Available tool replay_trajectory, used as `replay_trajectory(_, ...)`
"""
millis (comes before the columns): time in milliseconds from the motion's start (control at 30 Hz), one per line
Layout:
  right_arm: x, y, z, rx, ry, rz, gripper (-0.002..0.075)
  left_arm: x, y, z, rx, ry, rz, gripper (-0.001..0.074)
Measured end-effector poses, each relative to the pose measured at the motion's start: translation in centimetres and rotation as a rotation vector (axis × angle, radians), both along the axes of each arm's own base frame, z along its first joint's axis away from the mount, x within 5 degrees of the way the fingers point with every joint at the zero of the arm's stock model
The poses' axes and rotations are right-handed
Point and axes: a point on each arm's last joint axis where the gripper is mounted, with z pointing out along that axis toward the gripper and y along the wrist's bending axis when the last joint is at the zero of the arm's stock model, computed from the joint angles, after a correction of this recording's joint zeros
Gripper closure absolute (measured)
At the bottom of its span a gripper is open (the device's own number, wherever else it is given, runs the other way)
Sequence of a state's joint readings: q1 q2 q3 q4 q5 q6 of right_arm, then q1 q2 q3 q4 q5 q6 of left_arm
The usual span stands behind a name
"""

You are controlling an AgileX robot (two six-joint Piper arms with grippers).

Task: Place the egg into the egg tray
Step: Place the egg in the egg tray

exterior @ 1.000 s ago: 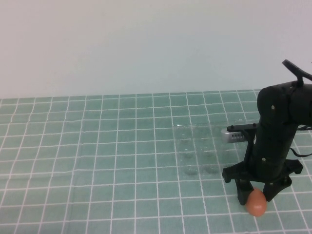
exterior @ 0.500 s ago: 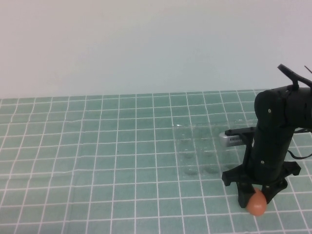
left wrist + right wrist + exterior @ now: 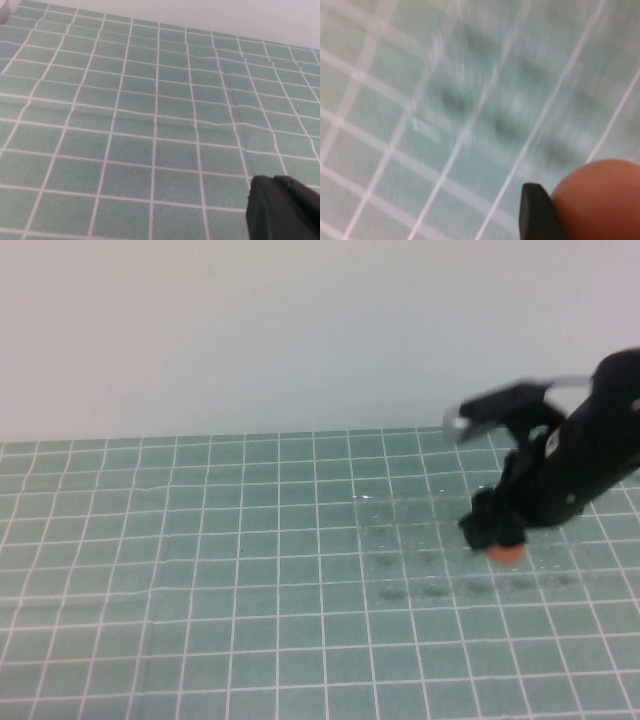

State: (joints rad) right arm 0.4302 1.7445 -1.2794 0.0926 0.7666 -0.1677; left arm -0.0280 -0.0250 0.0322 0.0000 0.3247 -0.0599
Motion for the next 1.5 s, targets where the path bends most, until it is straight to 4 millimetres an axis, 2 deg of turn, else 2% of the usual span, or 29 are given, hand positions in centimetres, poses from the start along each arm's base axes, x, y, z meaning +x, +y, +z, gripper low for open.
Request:
replay_trajectory(100,-0.1,-0.1,3.0,0.033,-0.175,0.076,0.0362,0.0,0.0,0.0,0.0,0.0,0.0,0.0736)
replay_trajectory(267,0.1,-0.1,6.4,0.068,-0.438,0.167,0.0363,0.0,0.0,0.0,0.0,0.0,0.0,0.0736)
replay_trajectory(400,0.5,0.1,7.8,0.121,-0.585,0.149,0.0363,0.0,0.0,0.0,0.0,0.0,0.0,0.0735)
replay_trajectory(500,0.6,0.1,7.9,0.169,-0.665,0.11,0.0363,0.0,0.0,0.0,0.0,0.0,0.0,0.0736)
replay_trajectory(633,0.0,-0.4,6.6,0.197,-0.745,0.066,0.0363,0.0,0.0,0.0,0.0,0.0,0.0,0.0736)
replay_trajectory(733,-1.0,-0.5,4.6,0.191,-0.766,0.066,0.0363,0.0,0.0,0.0,0.0,0.0,0.0,0.0736)
replay_trajectory(900,-3.3,0.3,1.1,0.103,-0.795,0.229,0.0363,0.0,0.0,0.0,0.0,0.0,0.0,0.0736)
replay_trajectory(1000,-4.6,1.2,0.0,0.08,-0.833,0.338,0.0363,0.0,0.0,0.0,0.0,0.0,0.0,0.0736)
replay_trajectory(1067,-5.0,1.5,-0.3,0.105,-0.867,0.347,0.0363,0.0,0.0,0.0,0.0,0.0,0.0,0.0736)
replay_trajectory(1300,-4.3,2.1,-2.3,0.335,-0.904,0.157,0.0363,0.0,0.0,0.0,0.0,0.0,0.0,0.0736)
replay_trajectory(1500,-3.9,3.4,-5.2,0.401,-0.865,0.225,0.0363,0.0,0.0,0.0,0.0,0.0,0.0,0.0736)
